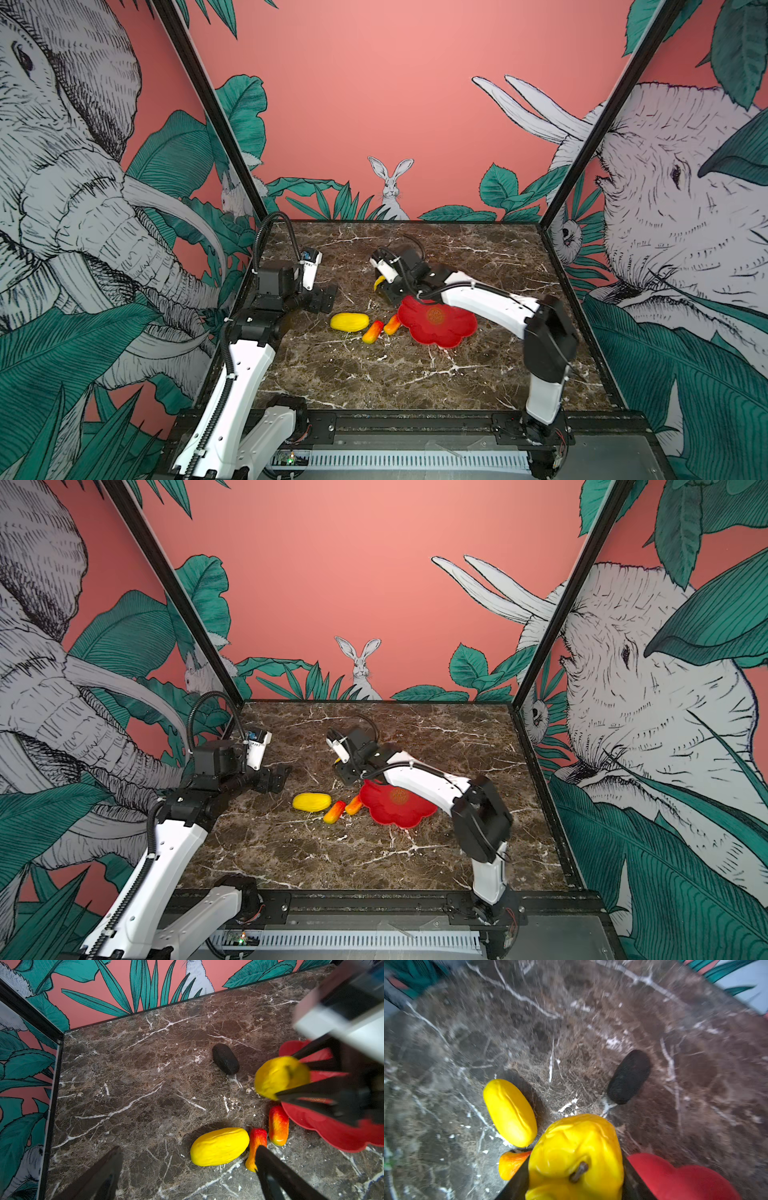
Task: Place and organize the fake fruits in the fruit bowl
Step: 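Carry the pear over the red bowl and release it inside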
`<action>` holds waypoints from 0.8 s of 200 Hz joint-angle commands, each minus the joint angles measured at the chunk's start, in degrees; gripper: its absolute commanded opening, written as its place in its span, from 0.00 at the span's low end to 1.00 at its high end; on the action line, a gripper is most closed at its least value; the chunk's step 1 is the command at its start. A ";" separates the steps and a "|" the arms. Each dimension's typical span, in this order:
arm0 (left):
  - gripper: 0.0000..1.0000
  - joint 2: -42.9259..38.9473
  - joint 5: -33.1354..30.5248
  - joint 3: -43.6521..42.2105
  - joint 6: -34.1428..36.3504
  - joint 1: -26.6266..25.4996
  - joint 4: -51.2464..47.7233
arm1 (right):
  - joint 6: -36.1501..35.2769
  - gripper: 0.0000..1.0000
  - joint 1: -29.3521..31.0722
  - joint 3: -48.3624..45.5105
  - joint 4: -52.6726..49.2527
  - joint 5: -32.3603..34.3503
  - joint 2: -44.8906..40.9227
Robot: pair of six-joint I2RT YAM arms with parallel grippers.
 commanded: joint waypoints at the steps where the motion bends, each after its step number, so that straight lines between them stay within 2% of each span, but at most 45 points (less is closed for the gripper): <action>1: 1.00 -1.21 0.72 -0.53 0.79 0.03 -0.93 | -0.65 0.34 -4.92 -6.92 -0.18 2.64 -7.08; 26: 1.00 -1.51 0.75 -0.55 0.73 0.03 -0.96 | 0.98 0.32 -9.67 -17.83 1.81 2.51 -13.49; 62: 1.00 -1.47 0.94 -0.63 0.69 0.03 -0.78 | 2.78 0.31 -12.31 -26.46 5.75 2.61 -15.09; 160: 1.00 -2.05 0.44 -1.04 0.89 0.03 -0.77 | 3.82 0.31 -14.61 -24.76 13.54 1.04 -0.13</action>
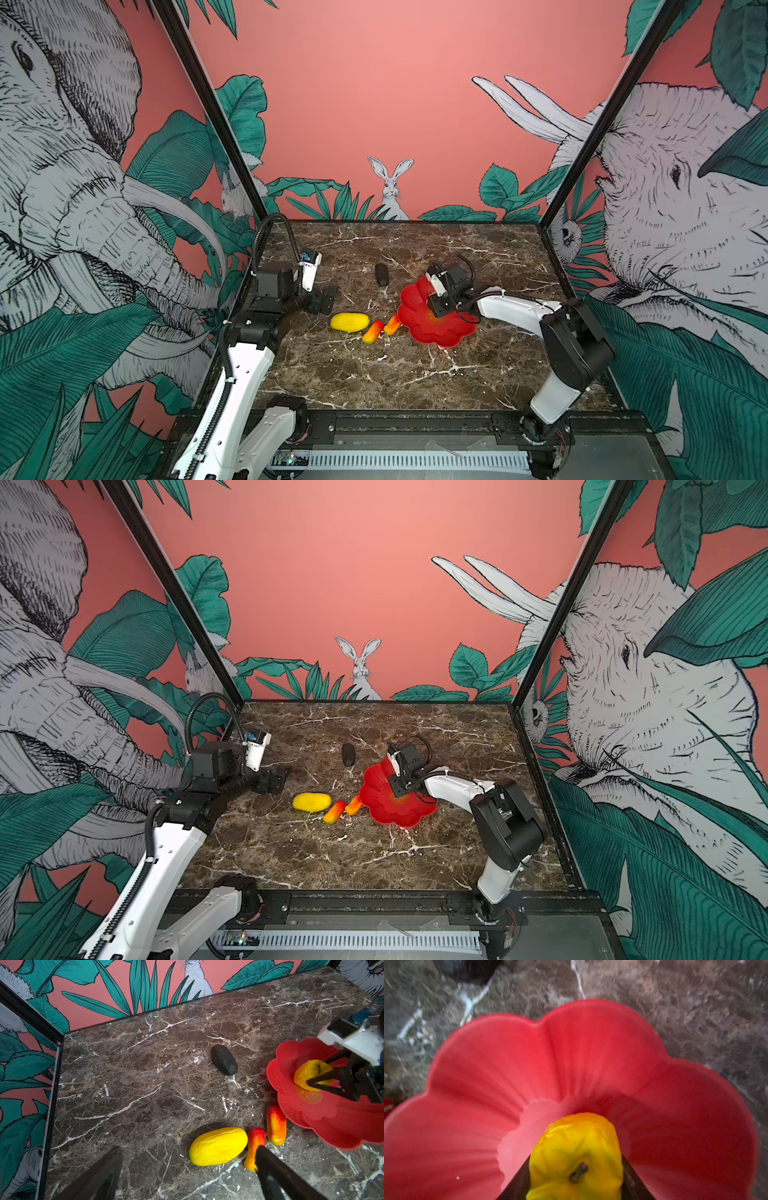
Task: Place and organize the fake fruits in the fruit bowl
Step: 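Carry the pear over the red bowl and release it inside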
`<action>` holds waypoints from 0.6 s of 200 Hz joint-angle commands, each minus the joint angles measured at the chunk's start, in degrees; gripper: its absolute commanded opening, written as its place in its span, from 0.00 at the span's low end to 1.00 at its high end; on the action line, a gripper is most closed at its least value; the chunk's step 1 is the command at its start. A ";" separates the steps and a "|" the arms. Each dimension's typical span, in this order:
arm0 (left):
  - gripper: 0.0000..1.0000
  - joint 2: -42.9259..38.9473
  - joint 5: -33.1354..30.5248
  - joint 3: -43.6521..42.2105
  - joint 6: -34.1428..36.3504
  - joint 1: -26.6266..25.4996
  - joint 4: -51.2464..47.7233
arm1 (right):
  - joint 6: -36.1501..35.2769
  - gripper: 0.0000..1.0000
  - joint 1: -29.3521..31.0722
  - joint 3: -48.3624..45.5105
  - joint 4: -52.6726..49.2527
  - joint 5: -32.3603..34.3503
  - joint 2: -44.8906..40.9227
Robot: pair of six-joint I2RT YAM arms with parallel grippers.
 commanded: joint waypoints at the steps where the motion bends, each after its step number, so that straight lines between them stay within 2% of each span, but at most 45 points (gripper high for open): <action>1: 1.00 -1.08 0.10 -0.65 0.88 0.03 -0.75 | 0.76 0.31 -0.67 1.44 1.91 -0.56 2.91; 16: 1.00 -1.08 0.00 -0.63 0.95 0.03 -0.89 | 0.93 0.38 -0.67 1.92 1.69 -0.79 3.13; 40: 1.00 -0.95 -0.09 -0.66 1.04 0.01 -0.83 | 0.44 0.62 -0.67 2.37 -0.26 -0.20 1.72; 77: 1.00 -0.67 0.00 -0.44 1.04 0.03 -0.85 | -2.56 0.85 -0.58 5.46 -7.12 1.90 -3.45; 90: 1.00 -0.56 0.04 -0.40 1.13 0.03 -0.94 | -3.77 0.99 -0.46 7.43 -9.69 2.82 -5.59; 120: 1.00 -0.36 -0.10 -0.40 1.28 0.03 -1.08 | -5.21 0.99 1.09 13.04 -13.06 3.65 -6.70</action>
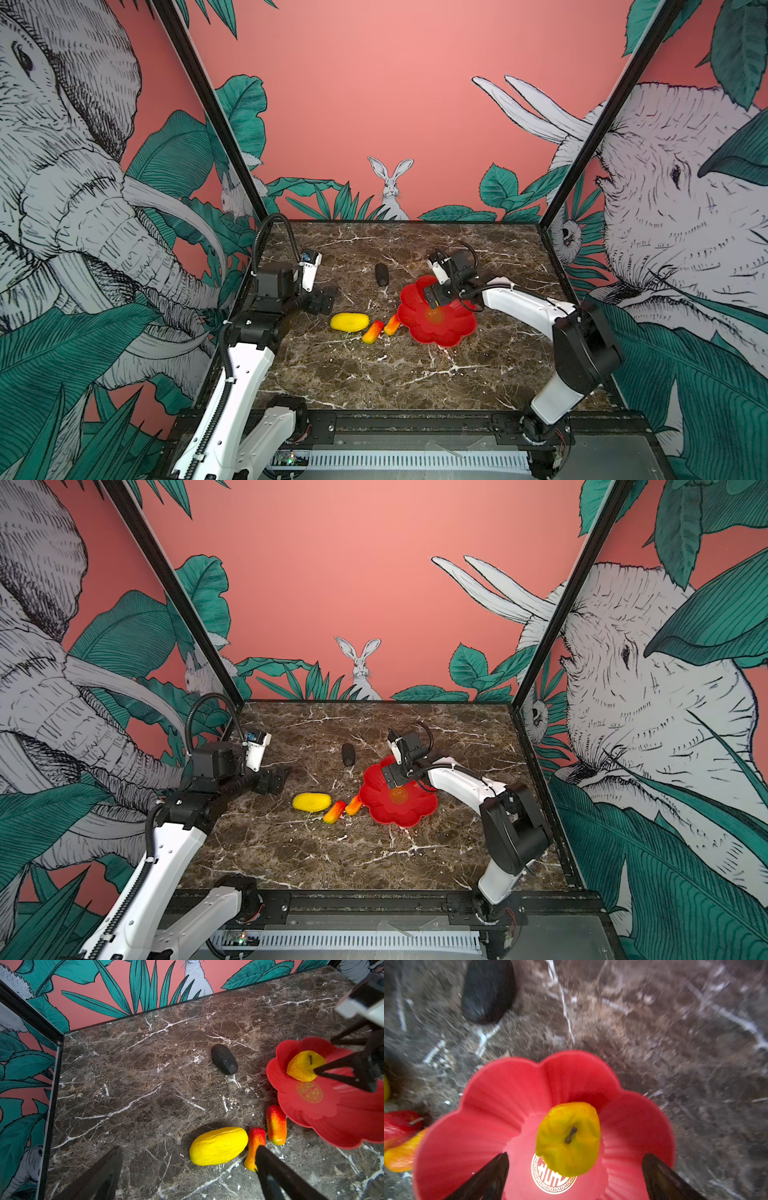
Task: Place and organize the fake fruits in the fruit bowl
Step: 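Carry the pear over the red bowl and release it inside, then move the right gripper to the dark brown fruit and grasp it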
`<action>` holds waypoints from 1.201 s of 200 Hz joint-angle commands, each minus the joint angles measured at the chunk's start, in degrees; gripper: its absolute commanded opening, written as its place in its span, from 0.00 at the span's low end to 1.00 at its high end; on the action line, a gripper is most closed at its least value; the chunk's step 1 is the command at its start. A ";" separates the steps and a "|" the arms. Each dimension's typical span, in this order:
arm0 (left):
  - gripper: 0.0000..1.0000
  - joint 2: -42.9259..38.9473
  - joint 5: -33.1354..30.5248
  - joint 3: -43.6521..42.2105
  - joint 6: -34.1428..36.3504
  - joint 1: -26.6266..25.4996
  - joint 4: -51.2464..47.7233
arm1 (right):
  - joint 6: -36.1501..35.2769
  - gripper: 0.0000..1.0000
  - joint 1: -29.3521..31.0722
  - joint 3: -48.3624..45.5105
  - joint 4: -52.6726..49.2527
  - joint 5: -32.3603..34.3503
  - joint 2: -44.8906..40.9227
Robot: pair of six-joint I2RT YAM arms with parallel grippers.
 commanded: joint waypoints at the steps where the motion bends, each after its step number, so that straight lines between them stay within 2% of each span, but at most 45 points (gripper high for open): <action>1: 1.00 -0.39 -0.07 -0.25 1.16 0.03 -1.04 | -2.06 1.00 1.59 5.16 -3.58 1.77 -2.19; 19: 1.00 -0.36 -0.20 -0.24 1.22 0.03 -1.18 | -2.37 1.00 3.84 10.20 -4.05 2.33 -0.98; 40: 1.00 -0.35 -0.21 -0.12 1.25 0.03 -1.19 | -1.45 1.00 6.40 17.53 -4.05 2.87 5.15; 80: 0.99 -0.73 0.05 -0.21 1.31 0.03 -1.30 | 6.83 1.00 8.71 30.46 -1.11 4.41 19.26; 109: 1.00 -1.10 0.19 -0.28 1.26 0.03 -1.22 | 13.06 1.00 8.89 35.12 2.39 3.69 27.01; 181: 1.00 -1.37 0.85 -0.04 1.23 0.02 -1.21 | 21.25 0.99 9.15 45.04 5.48 1.10 42.05; 218: 1.00 -1.71 0.71 -0.16 1.23 0.01 -1.25 | 23.68 0.88 9.24 48.88 4.47 1.30 46.24; 240: 1.00 -1.76 0.77 -0.09 1.24 0.10 -1.23 | 23.77 0.70 9.33 49.06 4.21 2.05 46.37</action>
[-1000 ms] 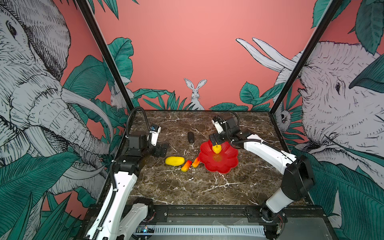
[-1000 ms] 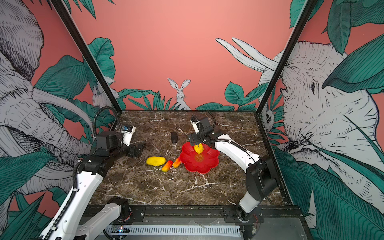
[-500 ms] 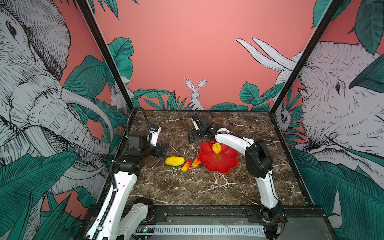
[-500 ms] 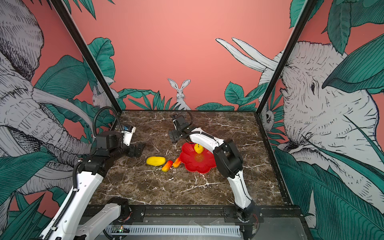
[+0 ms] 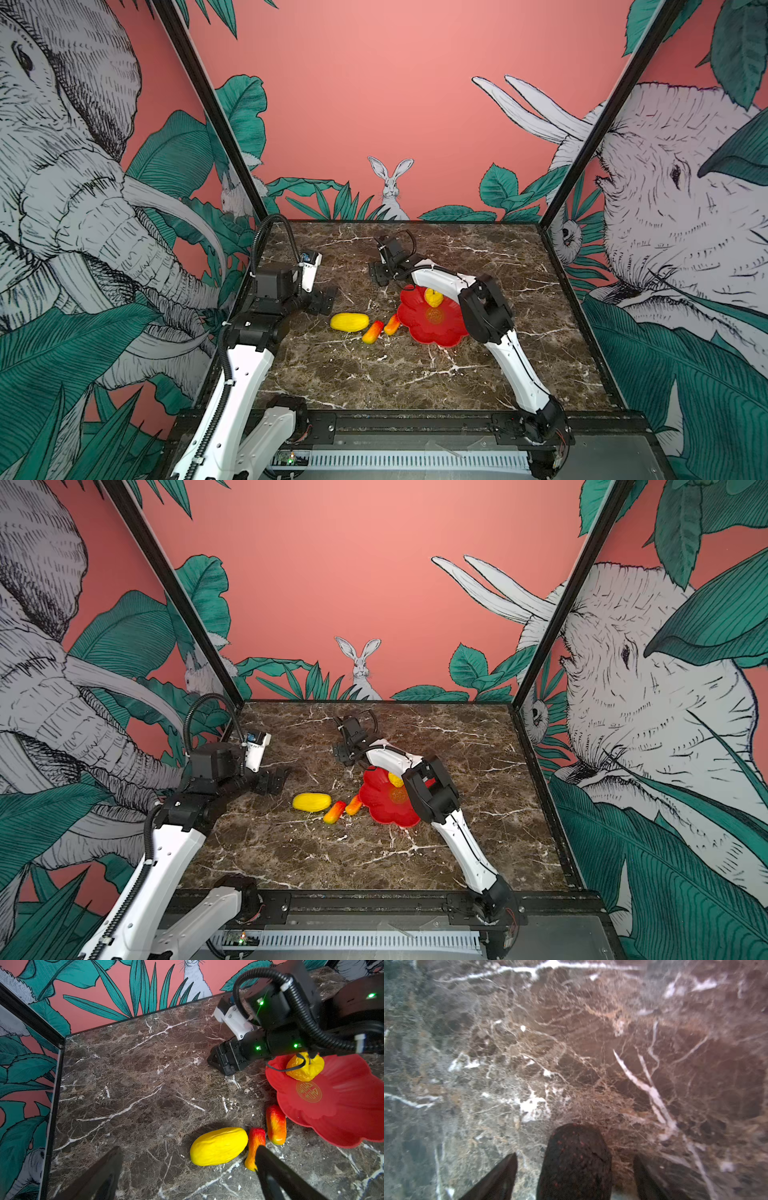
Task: Place and organize the fake fruits in the fruit bowl
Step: 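Move the right gripper to the dark brown fruit and grasp it, then lower the dark fruit into the red bowl and open the right gripper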
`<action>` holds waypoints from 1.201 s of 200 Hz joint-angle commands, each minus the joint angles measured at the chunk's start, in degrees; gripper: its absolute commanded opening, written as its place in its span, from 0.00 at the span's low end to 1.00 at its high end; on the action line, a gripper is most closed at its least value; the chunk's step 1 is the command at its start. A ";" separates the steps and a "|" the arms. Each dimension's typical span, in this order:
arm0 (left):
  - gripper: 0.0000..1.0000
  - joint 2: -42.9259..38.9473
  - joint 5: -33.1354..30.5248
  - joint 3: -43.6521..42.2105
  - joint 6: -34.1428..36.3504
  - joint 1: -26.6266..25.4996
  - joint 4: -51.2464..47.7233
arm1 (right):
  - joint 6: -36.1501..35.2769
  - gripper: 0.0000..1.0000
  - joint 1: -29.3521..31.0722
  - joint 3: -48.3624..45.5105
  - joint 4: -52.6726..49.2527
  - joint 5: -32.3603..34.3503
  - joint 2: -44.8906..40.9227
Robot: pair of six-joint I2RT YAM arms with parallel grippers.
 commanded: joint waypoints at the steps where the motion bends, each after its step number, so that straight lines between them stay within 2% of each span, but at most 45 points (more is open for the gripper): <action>1: 1.00 -1.07 0.59 -0.06 0.70 0.06 -1.22 | 2.16 0.70 0.39 1.76 0.78 0.89 0.03; 36: 1.00 -1.57 0.24 -0.22 0.74 0.03 -1.23 | 0.50 0.36 0.53 -0.04 0.25 1.56 -2.87; 55: 1.00 -1.72 0.16 -0.36 0.69 0.03 -1.09 | -2.71 0.28 0.71 -3.26 0.32 1.48 -7.97; 85: 1.00 -2.10 0.12 -0.39 0.74 0.03 -1.18 | -9.89 0.25 0.61 -13.67 1.52 1.24 -22.16; 111: 1.00 -3.04 0.42 -0.48 0.53 0.01 -0.90 | -15.32 0.23 0.01 -25.33 -0.36 4.43 -37.82; 138: 1.00 -3.55 0.71 -0.95 0.21 0.03 -0.44 | -16.21 0.22 -1.41 -38.56 -2.78 9.01 -52.62; 166: 1.00 -2.22 0.83 -0.61 0.17 0.03 -0.48 | -13.30 0.22 -3.26 -52.53 -5.26 12.27 -64.50; 197: 1.00 -1.11 1.03 -0.41 0.16 -0.03 -0.63 | -11.42 0.22 -4.42 -60.46 -7.42 12.50 -70.37; 240: 1.00 -1.09 0.77 -0.52 0.25 0.03 -0.70 | -11.64 0.20 -4.91 -62.84 -7.01 10.93 -67.73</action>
